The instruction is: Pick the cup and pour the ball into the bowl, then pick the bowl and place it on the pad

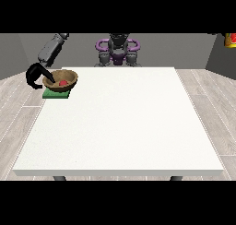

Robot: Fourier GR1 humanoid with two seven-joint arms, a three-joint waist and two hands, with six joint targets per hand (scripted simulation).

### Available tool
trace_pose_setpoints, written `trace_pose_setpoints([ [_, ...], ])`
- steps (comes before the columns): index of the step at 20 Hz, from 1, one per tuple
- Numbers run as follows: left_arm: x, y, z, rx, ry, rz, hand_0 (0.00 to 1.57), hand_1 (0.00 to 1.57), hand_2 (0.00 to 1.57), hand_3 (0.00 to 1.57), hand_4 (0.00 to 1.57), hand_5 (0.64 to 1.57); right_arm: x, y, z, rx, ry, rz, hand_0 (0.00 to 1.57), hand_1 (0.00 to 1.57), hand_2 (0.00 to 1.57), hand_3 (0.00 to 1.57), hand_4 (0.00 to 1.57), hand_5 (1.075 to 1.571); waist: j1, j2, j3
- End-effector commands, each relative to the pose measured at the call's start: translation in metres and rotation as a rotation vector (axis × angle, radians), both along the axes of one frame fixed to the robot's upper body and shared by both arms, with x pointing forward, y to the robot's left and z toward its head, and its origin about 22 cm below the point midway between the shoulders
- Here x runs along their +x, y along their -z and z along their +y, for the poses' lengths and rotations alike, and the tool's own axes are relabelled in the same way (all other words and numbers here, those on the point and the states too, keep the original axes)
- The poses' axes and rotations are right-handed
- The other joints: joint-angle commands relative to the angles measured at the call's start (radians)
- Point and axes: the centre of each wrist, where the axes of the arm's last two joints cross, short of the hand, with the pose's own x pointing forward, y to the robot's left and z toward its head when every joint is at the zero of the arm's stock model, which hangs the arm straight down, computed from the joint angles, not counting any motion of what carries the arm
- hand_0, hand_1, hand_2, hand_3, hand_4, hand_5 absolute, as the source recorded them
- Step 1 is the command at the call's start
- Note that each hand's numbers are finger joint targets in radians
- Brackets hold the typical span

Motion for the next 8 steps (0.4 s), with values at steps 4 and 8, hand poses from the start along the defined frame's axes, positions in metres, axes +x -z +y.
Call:
trace_pose_setpoints([
  [4,0.021,0.022,-0.041,0.0,0.047,0.054,0.0,0.0,0.0,0.0,1.19,1.569,0.007,0.017,0.017,-0.041,-0.064,0.133,0.0,0.0,0.0,0.0,0.0,1.407,0.006,-0.093,0.0007],
  [8,0.014,0.05,-0.027,-0.018,-0.002,0.139,0.0,0.0,0.0,0.0,1.19,1.569,0.008,-0.048,-0.013,-0.076,-0.111,0.111,0.0,0.0,0.0,0.0,0.2,1.375,-0.039,-0.152,-0.001],
])
